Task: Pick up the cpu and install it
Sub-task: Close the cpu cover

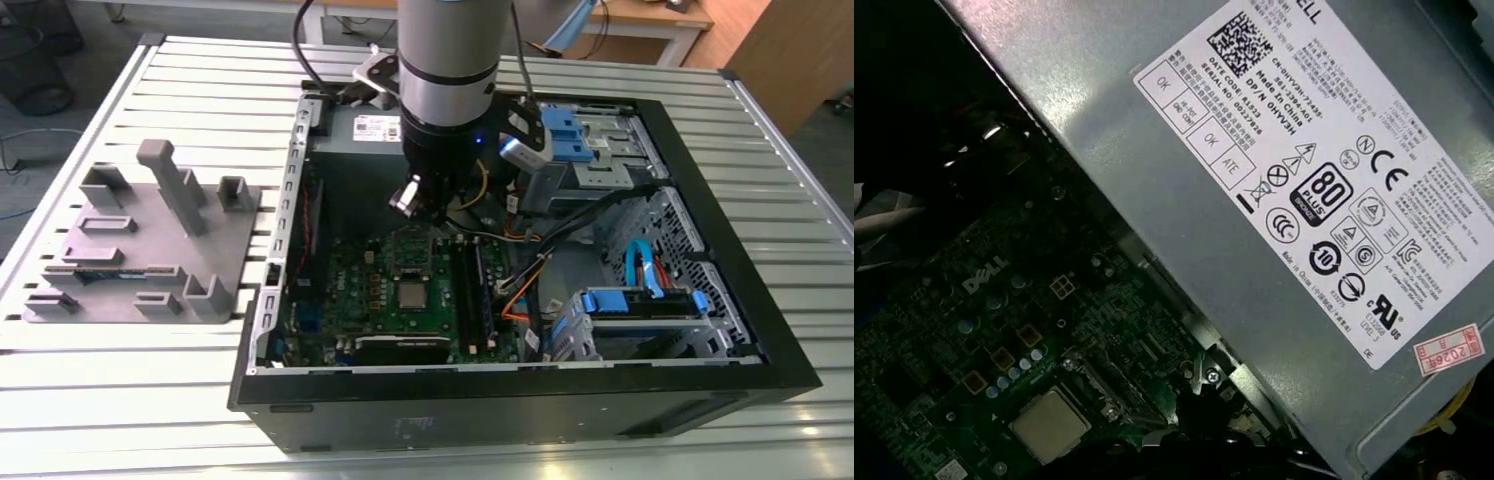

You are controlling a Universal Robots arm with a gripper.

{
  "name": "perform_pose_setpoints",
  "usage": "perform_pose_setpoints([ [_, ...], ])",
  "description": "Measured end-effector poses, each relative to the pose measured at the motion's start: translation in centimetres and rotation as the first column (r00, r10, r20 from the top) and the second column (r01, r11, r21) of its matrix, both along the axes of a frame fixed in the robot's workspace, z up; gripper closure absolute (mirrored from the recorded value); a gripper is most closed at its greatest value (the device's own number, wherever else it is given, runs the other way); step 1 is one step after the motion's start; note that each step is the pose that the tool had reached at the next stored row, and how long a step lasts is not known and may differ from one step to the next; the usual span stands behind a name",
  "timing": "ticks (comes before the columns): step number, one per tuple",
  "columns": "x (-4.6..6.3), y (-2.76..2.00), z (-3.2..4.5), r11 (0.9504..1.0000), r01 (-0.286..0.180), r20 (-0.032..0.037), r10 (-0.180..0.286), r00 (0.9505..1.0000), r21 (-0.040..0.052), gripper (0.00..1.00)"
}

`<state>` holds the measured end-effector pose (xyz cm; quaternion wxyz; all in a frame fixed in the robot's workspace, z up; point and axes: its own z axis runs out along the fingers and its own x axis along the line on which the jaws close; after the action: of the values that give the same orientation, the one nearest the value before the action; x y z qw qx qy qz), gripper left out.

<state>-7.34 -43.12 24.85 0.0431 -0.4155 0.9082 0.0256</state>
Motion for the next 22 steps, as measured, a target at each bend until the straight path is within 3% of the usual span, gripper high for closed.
perform_pose_setpoints([
  [8,-0.09,-0.17,0.07,0.9999,-0.012,0.0038,0.012,0.9999,0.0052,0.89],
  [22,-0.03,-0.18,0.04,0.9991,-0.043,0.0038,0.043,0.9991,0.0052,0.89],
])
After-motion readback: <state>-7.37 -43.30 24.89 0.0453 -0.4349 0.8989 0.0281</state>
